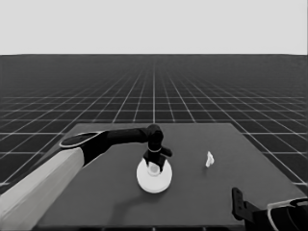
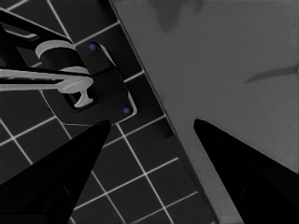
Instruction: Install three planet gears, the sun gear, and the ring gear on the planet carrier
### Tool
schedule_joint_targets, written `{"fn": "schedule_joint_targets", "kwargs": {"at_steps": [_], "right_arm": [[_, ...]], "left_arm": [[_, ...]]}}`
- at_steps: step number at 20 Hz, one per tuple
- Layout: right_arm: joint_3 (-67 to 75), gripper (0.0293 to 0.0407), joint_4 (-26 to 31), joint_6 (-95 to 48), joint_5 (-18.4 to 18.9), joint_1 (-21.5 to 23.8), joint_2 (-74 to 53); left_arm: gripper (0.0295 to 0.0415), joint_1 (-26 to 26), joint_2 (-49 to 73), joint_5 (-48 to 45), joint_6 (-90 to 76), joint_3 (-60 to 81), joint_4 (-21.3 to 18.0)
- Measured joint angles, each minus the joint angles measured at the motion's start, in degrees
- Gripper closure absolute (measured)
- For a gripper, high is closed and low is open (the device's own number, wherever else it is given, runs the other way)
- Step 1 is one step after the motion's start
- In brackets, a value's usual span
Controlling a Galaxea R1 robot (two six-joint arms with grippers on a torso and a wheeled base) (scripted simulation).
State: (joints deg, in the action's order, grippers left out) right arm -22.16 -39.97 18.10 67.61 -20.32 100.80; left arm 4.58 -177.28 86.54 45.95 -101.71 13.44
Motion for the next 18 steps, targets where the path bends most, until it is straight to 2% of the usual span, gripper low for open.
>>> {"fn": "schedule_joint_targets", "kwargs": {"at_steps": [6, 7, 9, 16, 17, 18], "right_arm": [[0.0, 0.0315, 0.0, 0.0, 0.0, 0.0, 0.0], [0.0, 0.0315, 0.0, 0.0, 0.0, 0.0, 0.0], [0.0, 0.0315, 0.0, 0.0, 0.0, 0.0, 0.0], [0.0, 0.0315, 0.0, 0.0, 0.0, 0.0, 0.0], [-14.7, 0.0306, 26.4, 17.1, 7.6, 18.1, 9.3], [-32.6, 0.0308, 34.5, 23.5, 11.8, 25.8, 18.1]], "left_arm": [[0.0326, 0.0, 0.0, 0.0, -0.1, 0.0, 0.0], [0.0324, -2.3, 0.5, 0.6, 13.1, 1.7, -2.1], [0.0325, -5.0, 0.7, 1.2, 25.4, 2.8, -4.1], [0.0326, -6.3, 0.7, 1.6, 31.6, 3.1, -5.2], [0.0302, -11.1, 16.0, -18.3, 4.0, 28.8, -1.3], [0.0297, -16.6, 38.9, -30.5, -23.3, 49.0, 1.0]]}}
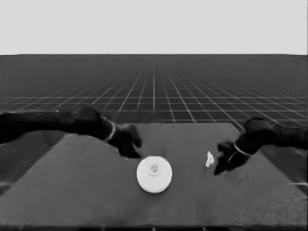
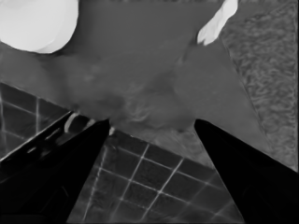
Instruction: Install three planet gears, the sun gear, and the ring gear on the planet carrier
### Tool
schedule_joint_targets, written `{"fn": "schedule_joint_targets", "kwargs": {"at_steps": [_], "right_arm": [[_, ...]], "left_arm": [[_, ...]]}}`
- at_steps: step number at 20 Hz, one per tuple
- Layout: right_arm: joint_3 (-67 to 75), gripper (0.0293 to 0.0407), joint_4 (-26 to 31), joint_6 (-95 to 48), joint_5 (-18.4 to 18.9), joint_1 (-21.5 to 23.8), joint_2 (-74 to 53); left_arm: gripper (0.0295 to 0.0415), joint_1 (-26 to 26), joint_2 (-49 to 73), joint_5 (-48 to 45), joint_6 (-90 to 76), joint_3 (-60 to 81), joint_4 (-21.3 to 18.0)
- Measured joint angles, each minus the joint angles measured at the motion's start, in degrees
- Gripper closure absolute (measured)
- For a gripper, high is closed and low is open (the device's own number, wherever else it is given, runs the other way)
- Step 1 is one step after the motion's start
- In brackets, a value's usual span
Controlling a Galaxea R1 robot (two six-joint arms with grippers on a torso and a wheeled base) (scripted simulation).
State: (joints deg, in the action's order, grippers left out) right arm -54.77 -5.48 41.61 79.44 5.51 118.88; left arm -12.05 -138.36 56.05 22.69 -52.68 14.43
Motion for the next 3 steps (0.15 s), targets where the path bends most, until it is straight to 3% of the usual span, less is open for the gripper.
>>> {"fn": "schedule_joint_targets", "kwargs": {"at_steps": [1, 3], "right_arm": [[-13.2, 0.0311, 1.7, 2.5, 3.2, 1.3, 6.3], [-28.3, 0.0314, 2.4, 3.3, 6.3, 1.6, 13.6]], "left_arm": [[0.0310, -3.2, 16.3, -7.1, -17.6, 11.6, 1.4], [0.0323, -6.0, 30.7, -13.8, -34.1, 22.8, 2.7]]}}
